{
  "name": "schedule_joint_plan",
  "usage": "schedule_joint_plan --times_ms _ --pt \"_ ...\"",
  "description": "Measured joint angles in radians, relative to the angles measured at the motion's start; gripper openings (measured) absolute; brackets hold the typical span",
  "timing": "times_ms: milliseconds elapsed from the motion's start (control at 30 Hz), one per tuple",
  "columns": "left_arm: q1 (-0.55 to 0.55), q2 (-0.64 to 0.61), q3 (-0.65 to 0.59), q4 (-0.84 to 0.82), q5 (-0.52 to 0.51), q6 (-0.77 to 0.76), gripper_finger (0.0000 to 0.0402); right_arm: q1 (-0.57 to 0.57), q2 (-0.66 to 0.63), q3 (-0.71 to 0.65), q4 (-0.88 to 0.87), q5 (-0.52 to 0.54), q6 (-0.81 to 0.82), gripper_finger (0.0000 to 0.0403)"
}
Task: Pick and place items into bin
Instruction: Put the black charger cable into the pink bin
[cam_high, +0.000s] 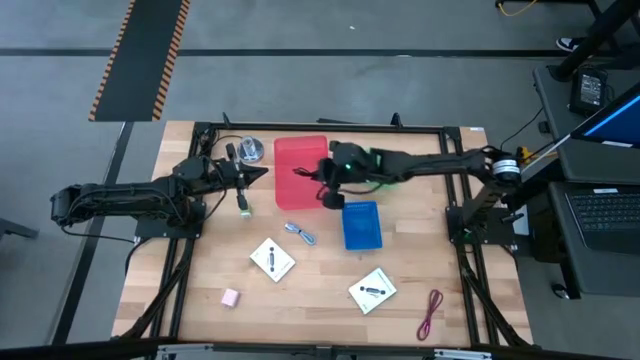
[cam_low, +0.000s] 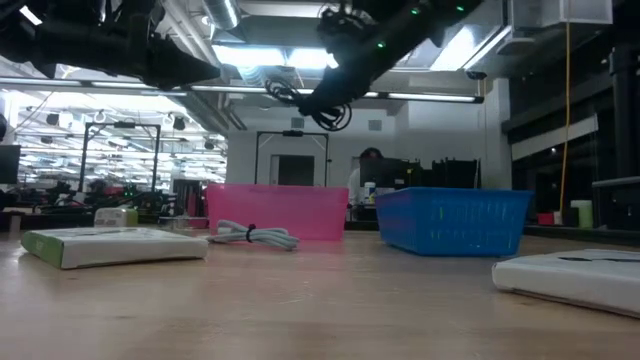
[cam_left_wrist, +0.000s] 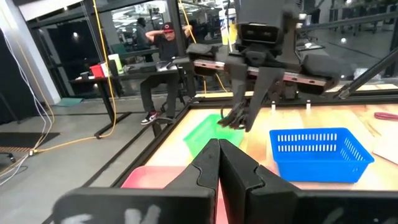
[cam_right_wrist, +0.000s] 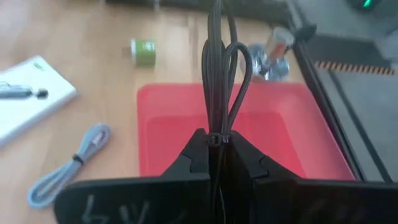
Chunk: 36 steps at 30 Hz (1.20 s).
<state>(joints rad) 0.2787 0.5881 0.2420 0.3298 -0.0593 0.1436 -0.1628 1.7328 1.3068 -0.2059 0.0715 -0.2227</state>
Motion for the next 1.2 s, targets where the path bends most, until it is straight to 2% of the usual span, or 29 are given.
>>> schedule_joint_plan --times_ms 133,300,733,933,1200 --pt "0.000 0.000 0.000 -0.004 0.000 -0.003 0.0004 -0.019 0.055 0.094 -0.095 -0.030 -0.024 0.0011" --pt "0.000 0.000 0.000 -0.025 0.000 -0.003 0.0004 -0.025 0.116 0.145 -0.115 -0.050 -0.046 0.0011" --pt "0.000 0.000 0.000 -0.027 0.000 -0.003 0.0004 -0.026 0.283 0.146 -0.060 -0.047 -0.079 0.0011" --pt "-0.001 0.000 0.000 -0.027 0.000 -0.026 0.0004 -0.032 0.301 0.146 -0.042 -0.040 -0.096 0.0017" --pt "-0.002 0.000 0.000 -0.027 0.000 -0.028 0.0004 -0.032 0.302 0.146 -0.037 -0.039 -0.079 0.0050"
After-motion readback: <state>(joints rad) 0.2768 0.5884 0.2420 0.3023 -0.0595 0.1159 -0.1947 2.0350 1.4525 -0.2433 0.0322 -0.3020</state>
